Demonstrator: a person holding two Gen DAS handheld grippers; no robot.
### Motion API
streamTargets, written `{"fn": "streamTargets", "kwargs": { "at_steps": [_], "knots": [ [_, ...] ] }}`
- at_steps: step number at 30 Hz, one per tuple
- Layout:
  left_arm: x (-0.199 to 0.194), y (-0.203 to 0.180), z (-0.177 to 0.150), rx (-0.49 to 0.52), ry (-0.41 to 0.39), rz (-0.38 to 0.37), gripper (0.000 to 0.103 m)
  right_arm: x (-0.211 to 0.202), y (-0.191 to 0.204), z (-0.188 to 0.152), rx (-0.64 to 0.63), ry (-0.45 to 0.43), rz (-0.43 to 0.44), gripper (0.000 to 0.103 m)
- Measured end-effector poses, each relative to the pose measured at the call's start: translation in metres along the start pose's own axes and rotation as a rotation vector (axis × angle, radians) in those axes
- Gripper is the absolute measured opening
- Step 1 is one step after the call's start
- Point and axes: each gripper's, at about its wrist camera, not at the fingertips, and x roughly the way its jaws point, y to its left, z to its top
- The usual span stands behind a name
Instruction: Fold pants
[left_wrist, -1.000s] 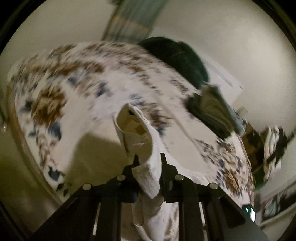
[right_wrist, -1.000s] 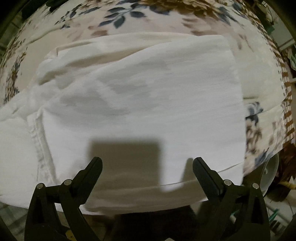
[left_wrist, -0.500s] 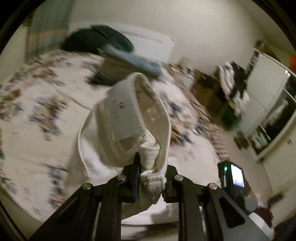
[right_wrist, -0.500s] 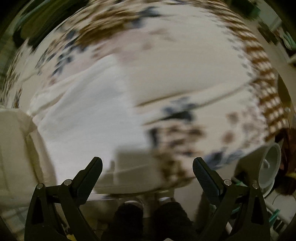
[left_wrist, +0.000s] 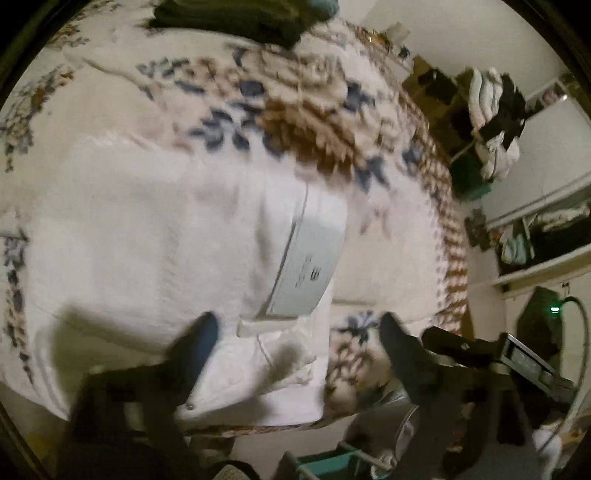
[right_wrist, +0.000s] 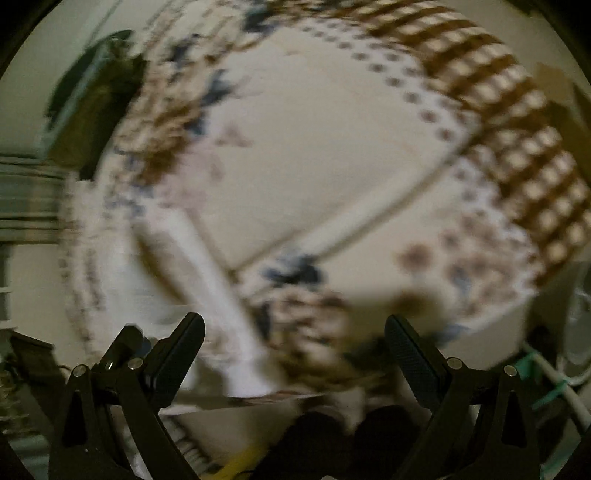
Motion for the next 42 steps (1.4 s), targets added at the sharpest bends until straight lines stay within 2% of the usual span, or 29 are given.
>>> {"fn": "streamTargets", "kwargs": {
  "at_steps": [1, 3, 6, 7, 8, 10, 12, 13, 14, 15, 18, 19, 20, 24, 28, 31, 33, 36, 38, 39, 42],
  "knots": [
    [-0.007, -0.002, -0.002, 0.000, -0.008, -0.001, 0.093, 0.003, 0.006, 0.004, -0.012, 0.018, 0.050, 0.100],
    [-0.024, 0.007, 0.000, -0.006, -0.035, 0.027, 0.095, 0.028, 0.044, 0.008, -0.047, 0.049, 0.104, 0.100],
    [-0.034, 0.041, 0.008, -0.029, -0.050, 0.138, 0.095, 0.056, 0.084, 0.002, -0.110, 0.092, 0.200, 0.100],
    [-0.035, 0.056, 0.010, -0.039, -0.042, 0.197, 0.095, 0.065, 0.095, 0.004, -0.129, 0.102, 0.218, 0.100],
    [-0.035, 0.073, 0.013, -0.047, -0.036, 0.250, 0.095, 0.075, 0.106, 0.004, -0.150, 0.108, 0.227, 0.100],
    [-0.038, 0.097, 0.015, -0.061, -0.033, 0.329, 0.095, 0.099, 0.123, 0.005, -0.199, 0.106, 0.191, 0.099],
    [-0.043, 0.121, 0.015, -0.077, -0.044, 0.392, 0.095, 0.119, 0.133, 0.005, -0.211, 0.108, 0.167, 0.093],
    [-0.045, 0.133, 0.016, -0.086, -0.048, 0.425, 0.095, 0.124, 0.137, 0.005, -0.215, 0.093, 0.145, 0.082],
    [-0.047, 0.141, 0.015, -0.108, -0.057, 0.454, 0.095, 0.125, 0.140, 0.002, -0.226, 0.055, 0.120, 0.059],
    [-0.050, 0.152, 0.015, -0.123, -0.060, 0.478, 0.095, 0.126, 0.146, 0.000, -0.240, 0.021, 0.103, 0.041],
    [-0.052, 0.165, 0.016, -0.150, -0.066, 0.494, 0.095, 0.123, 0.161, -0.015, -0.285, -0.043, 0.021, 0.027],
    [-0.051, 0.167, 0.017, -0.156, -0.066, 0.494, 0.095, 0.118, 0.165, -0.017, -0.293, -0.059, -0.002, 0.023],
    [-0.051, 0.168, 0.019, -0.159, -0.065, 0.490, 0.095, 0.114, 0.168, -0.021, -0.296, -0.071, -0.015, 0.011],
    [-0.050, 0.163, 0.028, -0.171, -0.064, 0.441, 0.095, 0.079, 0.166, -0.020, -0.224, -0.113, -0.012, 0.010],
    [-0.040, 0.149, 0.041, -0.157, -0.062, 0.386, 0.095, 0.020, 0.137, -0.021, -0.171, -0.170, -0.033, 0.010],
    [-0.022, 0.135, 0.051, -0.135, -0.033, 0.342, 0.095, -0.006, 0.112, -0.017, -0.154, -0.193, -0.072, 0.010],
    [-0.004, 0.126, 0.059, -0.118, -0.011, 0.321, 0.095, -0.010, 0.096, -0.010, -0.146, -0.198, -0.118, 0.010],
    [0.023, 0.120, 0.069, -0.118, 0.024, 0.319, 0.095, 0.000, 0.070, 0.003, -0.096, -0.178, -0.140, 0.010],
    [0.044, 0.125, 0.075, -0.151, 0.063, 0.289, 0.097, 0.012, 0.059, 0.009, -0.074, -0.167, -0.155, 0.010],
    [0.056, 0.131, 0.079, -0.178, 0.085, 0.271, 0.103, 0.019, 0.055, 0.011, -0.071, -0.156, -0.165, 0.010],
    [0.069, 0.147, 0.083, -0.223, 0.095, 0.206, 0.103, 0.038, 0.046, 0.018, -0.077, -0.132, -0.196, 0.010]
  ]
}}
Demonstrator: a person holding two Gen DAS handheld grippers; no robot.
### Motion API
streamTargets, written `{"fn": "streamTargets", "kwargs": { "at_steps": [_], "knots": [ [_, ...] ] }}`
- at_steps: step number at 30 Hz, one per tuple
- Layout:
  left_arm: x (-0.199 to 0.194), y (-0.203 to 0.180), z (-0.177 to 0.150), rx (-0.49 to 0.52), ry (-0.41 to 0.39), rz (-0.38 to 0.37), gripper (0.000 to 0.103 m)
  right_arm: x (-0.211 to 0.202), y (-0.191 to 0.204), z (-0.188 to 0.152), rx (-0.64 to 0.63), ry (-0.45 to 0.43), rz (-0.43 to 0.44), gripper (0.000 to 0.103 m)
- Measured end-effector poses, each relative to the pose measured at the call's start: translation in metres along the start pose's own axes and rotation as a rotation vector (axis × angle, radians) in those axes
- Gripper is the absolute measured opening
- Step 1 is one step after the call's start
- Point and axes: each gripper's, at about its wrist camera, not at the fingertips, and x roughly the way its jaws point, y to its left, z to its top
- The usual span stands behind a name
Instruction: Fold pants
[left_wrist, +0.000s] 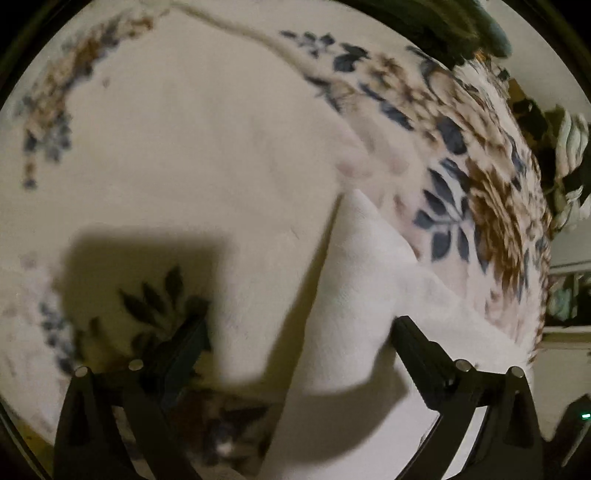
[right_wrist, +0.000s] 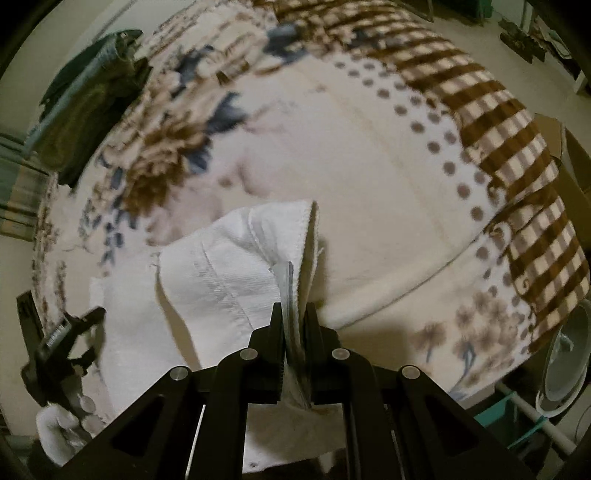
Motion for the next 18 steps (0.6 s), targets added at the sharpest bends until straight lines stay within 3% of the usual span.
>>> {"fn": "streamTargets", "kwargs": {
  "at_steps": [3, 6, 8, 11, 14, 18],
  "knots": [
    [-0.002, 0.002, 0.003, -0.003, 0.015, -0.024, 0.103, 0.022, -0.011, 0.006, 0.047, 0.064, 0.029, 0.015],
    [-0.019, -0.002, -0.001, 0.005, 0.017, -0.027, 0.103, 0.026, -0.022, 0.012, 0.093, 0.131, 0.104, 0.030],
    [-0.035, -0.001, -0.010, 0.007, 0.002, -0.042, 0.103, 0.017, -0.031, 0.010, 0.117, 0.164, 0.170, 0.045],
    [-0.055, 0.001, -0.035, 0.013, -0.013, -0.048, 0.103, 0.000, -0.050, -0.007, 0.186, 0.172, 0.189, 0.057],
    [-0.055, 0.002, -0.058, 0.027, -0.003, -0.033, 0.103, 0.004, -0.072, -0.039, 0.311, 0.223, 0.206, 0.057],
    [-0.032, -0.003, -0.088, 0.042, 0.067, -0.038, 0.103, 0.028, -0.081, -0.076, 0.419, 0.276, 0.289, 0.057]
  ]
}}
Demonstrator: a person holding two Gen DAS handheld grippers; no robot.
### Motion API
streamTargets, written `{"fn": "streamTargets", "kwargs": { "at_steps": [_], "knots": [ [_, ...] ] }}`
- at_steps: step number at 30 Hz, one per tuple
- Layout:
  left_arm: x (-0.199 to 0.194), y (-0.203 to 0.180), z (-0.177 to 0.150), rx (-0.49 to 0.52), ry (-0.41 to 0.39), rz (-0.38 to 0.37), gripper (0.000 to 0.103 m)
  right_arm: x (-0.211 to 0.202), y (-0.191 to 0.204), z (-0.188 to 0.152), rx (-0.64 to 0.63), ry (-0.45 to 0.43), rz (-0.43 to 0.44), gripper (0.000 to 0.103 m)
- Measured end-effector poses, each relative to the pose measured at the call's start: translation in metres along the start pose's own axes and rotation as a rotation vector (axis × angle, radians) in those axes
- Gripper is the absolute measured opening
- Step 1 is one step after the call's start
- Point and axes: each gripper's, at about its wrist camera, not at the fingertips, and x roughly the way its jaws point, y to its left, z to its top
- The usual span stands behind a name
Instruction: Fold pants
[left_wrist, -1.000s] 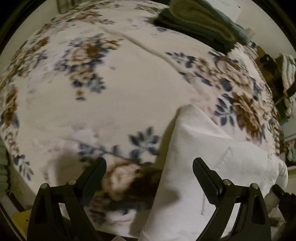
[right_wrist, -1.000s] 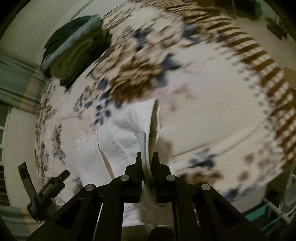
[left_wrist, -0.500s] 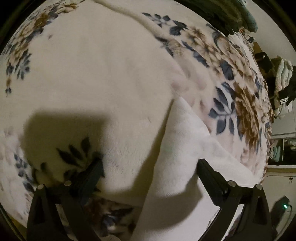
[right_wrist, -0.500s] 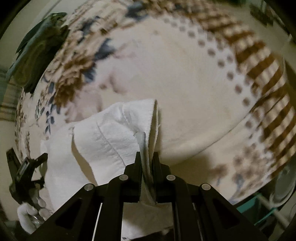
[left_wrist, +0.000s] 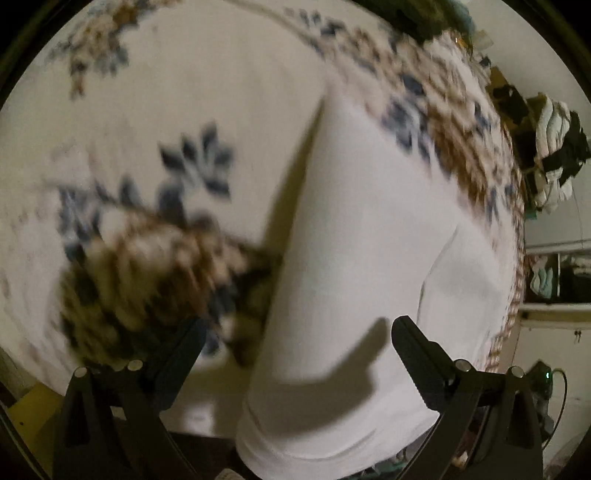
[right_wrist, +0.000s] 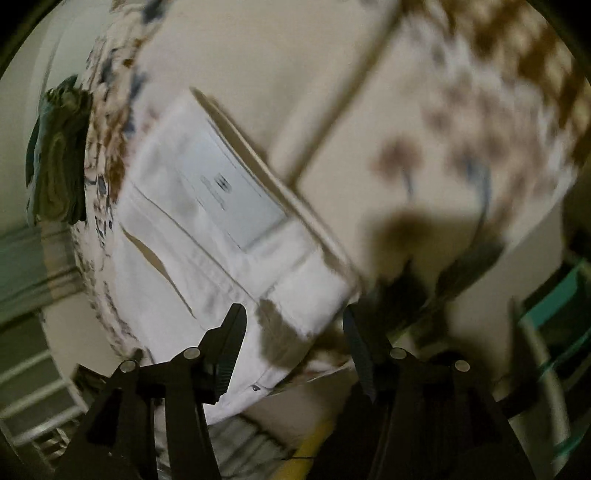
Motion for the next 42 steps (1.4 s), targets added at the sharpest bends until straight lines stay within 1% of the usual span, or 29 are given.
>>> {"fn": "streamTargets", "kwargs": {
  "at_steps": [1, 2, 3, 4, 5, 7, 9, 10, 11, 12, 13, 14, 15, 16, 17, 19, 20, 22, 23, 26, 27, 28, 29, 30, 32, 36, 38, 39, 42],
  "knots": [
    [0.005, -0.003, -0.005, 0.023, -0.001, 0.035, 0.103, 0.006, -0.003, -0.003, 0.020, 0.000, 0.020, 0.057],
    [0.010, -0.004, -0.009, 0.057, -0.016, 0.083, 0.103, 0.009, -0.002, -0.006, 0.024, -0.021, 0.015, 0.053],
    [0.012, -0.006, -0.011, 0.079, -0.031, 0.102, 0.103, 0.011, -0.001, -0.008, 0.016, -0.050, 0.006, 0.049],
    [0.017, -0.004, -0.012, 0.110, -0.050, 0.126, 0.103, 0.011, 0.001, -0.011, 0.001, -0.073, -0.015, 0.031],
    [0.023, -0.001, -0.011, 0.127, -0.049, 0.112, 0.103, 0.010, 0.001, -0.012, -0.020, -0.094, -0.066, 0.023],
    [0.032, 0.007, -0.006, 0.116, -0.020, 0.054, 0.103, 0.007, -0.001, -0.014, -0.029, -0.123, -0.094, 0.022],
    [0.032, 0.009, 0.003, 0.093, 0.010, 0.025, 0.103, 0.007, 0.004, -0.016, -0.060, -0.118, -0.108, 0.022],
    [0.029, 0.007, 0.005, 0.094, 0.008, 0.026, 0.103, 0.007, 0.009, -0.016, -0.089, -0.109, -0.109, 0.028],
    [0.025, 0.005, 0.006, 0.091, 0.005, 0.021, 0.103, 0.007, 0.012, -0.018, -0.109, -0.092, -0.091, 0.038],
    [0.022, 0.004, 0.006, 0.079, 0.006, -0.011, 0.103, 0.006, 0.010, -0.019, -0.115, -0.068, -0.042, 0.047],
    [0.020, 0.003, 0.005, 0.065, 0.005, -0.053, 0.103, 0.007, 0.006, -0.023, -0.110, -0.037, 0.032, 0.063],
    [0.020, 0.002, 0.004, 0.046, 0.004, -0.103, 0.103, 0.010, 0.004, -0.026, -0.102, -0.012, 0.097, 0.067],
    [0.022, 0.001, 0.002, 0.040, 0.007, -0.128, 0.103, 0.016, -0.001, -0.031, -0.086, 0.021, 0.175, 0.068],
    [0.027, -0.002, 0.000, 0.038, 0.013, -0.154, 0.103, 0.023, -0.004, -0.035, -0.073, 0.040, 0.217, 0.074],
    [0.034, -0.005, -0.002, 0.041, 0.020, -0.162, 0.103, 0.034, -0.006, -0.039, -0.065, 0.048, 0.235, 0.075],
    [0.046, -0.008, -0.005, 0.036, 0.035, -0.167, 0.103, 0.052, -0.007, -0.042, -0.054, 0.034, 0.262, 0.077],
    [0.048, -0.009, -0.005, 0.039, 0.021, -0.158, 0.103, 0.061, -0.007, -0.044, -0.049, 0.024, 0.283, 0.082],
    [0.048, -0.012, -0.006, 0.042, 0.011, -0.156, 0.103, 0.065, -0.001, -0.050, -0.032, -0.033, 0.353, 0.086],
    [0.048, -0.012, -0.005, 0.038, 0.010, -0.158, 0.103, 0.066, 0.003, -0.051, -0.028, -0.042, 0.362, 0.086],
    [0.048, -0.008, -0.005, 0.029, 0.013, -0.179, 0.103, 0.067, 0.013, -0.056, 0.001, -0.030, 0.486, 0.086],
    [0.048, -0.006, -0.004, 0.022, 0.013, -0.195, 0.103, 0.066, 0.021, -0.055, -0.029, -0.027, 0.503, 0.086],
    [0.045, -0.001, -0.004, 0.015, 0.011, -0.207, 0.103, 0.066, 0.025, -0.053, -0.067, -0.034, 0.471, 0.086],
    [0.045, 0.001, -0.006, 0.010, 0.009, -0.217, 0.103, 0.072, 0.028, -0.051, -0.104, -0.044, 0.385, 0.085],
    [0.045, 0.004, -0.005, -0.002, 0.006, -0.237, 0.103, 0.078, 0.027, -0.048, -0.110, -0.042, 0.368, 0.085],
    [0.044, 0.008, -0.002, -0.018, 0.000, -0.267, 0.103, 0.084, 0.027, -0.045, -0.096, -0.046, 0.403, 0.086],
    [0.040, 0.021, 0.002, -0.073, 0.016, -0.355, 0.103, 0.074, 0.034, -0.052, -0.099, -0.061, 0.412, 0.085],
    [0.037, 0.033, -0.002, -0.103, 0.028, -0.409, 0.103, 0.071, 0.036, -0.055, -0.097, -0.059, 0.405, 0.084],
    [0.034, 0.041, -0.011, -0.103, 0.041, -0.417, 0.103, 0.072, 0.036, -0.054, -0.100, -0.051, 0.392, 0.083],
    [0.026, 0.052, -0.037, -0.044, 0.068, -0.377, 0.103, 0.077, 0.039, -0.045, -0.129, -0.027, 0.335, 0.075]
  ]
}}
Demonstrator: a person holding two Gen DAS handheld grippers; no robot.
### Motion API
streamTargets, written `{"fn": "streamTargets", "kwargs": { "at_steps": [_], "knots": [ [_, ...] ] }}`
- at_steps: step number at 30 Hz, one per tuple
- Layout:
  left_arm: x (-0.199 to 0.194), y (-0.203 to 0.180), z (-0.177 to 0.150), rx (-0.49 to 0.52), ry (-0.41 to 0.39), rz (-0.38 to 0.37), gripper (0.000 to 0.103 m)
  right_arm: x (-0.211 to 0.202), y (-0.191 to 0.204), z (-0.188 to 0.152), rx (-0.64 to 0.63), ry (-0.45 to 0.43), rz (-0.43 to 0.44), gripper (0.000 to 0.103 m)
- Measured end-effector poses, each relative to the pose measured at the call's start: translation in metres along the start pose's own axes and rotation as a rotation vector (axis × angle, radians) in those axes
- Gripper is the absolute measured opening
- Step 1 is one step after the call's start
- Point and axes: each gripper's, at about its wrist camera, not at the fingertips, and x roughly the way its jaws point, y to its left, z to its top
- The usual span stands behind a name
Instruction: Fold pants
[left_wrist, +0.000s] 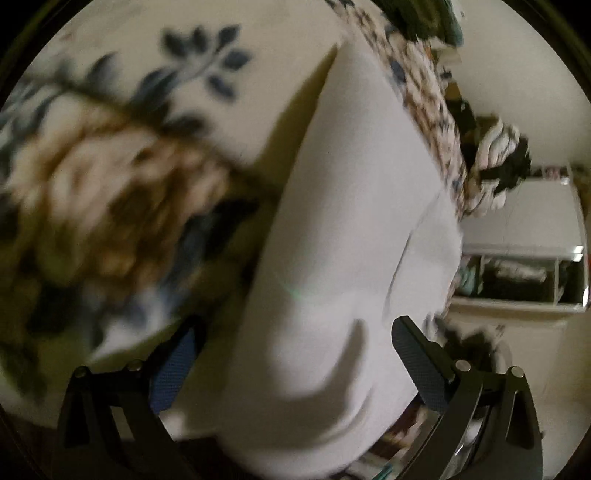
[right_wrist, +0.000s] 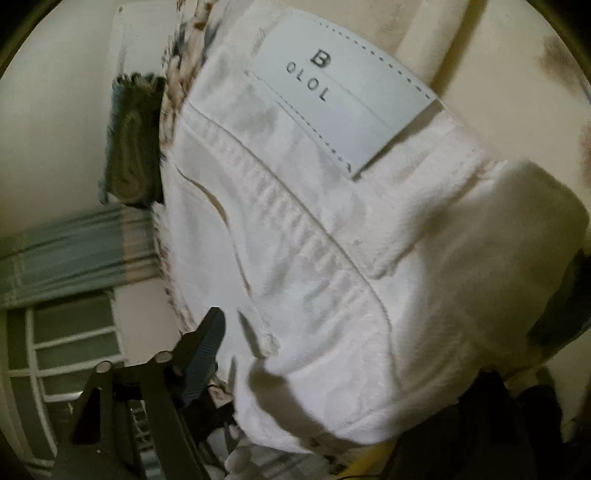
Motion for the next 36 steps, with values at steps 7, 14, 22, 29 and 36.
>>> {"fn": "streamTargets", "kwargs": {
  "at_steps": [7, 14, 22, 29, 36],
  "knots": [
    [-0.015, 0.007, -0.035, 0.018, 0.016, 0.036, 0.103, 0.009, 0.020, -0.003, -0.075, 0.050, -0.099, 0.073],
    [0.010, -0.014, 0.016, 0.020, -0.059, -0.050, 0.103, 0.017, 0.015, 0.005, 0.007, -0.011, -0.027, 0.076],
    [-0.003, -0.056, 0.023, 0.169, -0.160, 0.021, 0.026, 0.001, 0.038, -0.014, -0.034, -0.125, -0.087, 0.034],
    [-0.049, -0.086, 0.021, 0.139, -0.227, -0.021, 0.026, -0.032, 0.107, -0.021, -0.139, -0.136, -0.123, 0.030],
    [-0.085, -0.144, 0.046, 0.145, -0.251, -0.031, 0.026, -0.073, 0.172, -0.016, -0.213, -0.117, -0.110, 0.029]
  ]
}}
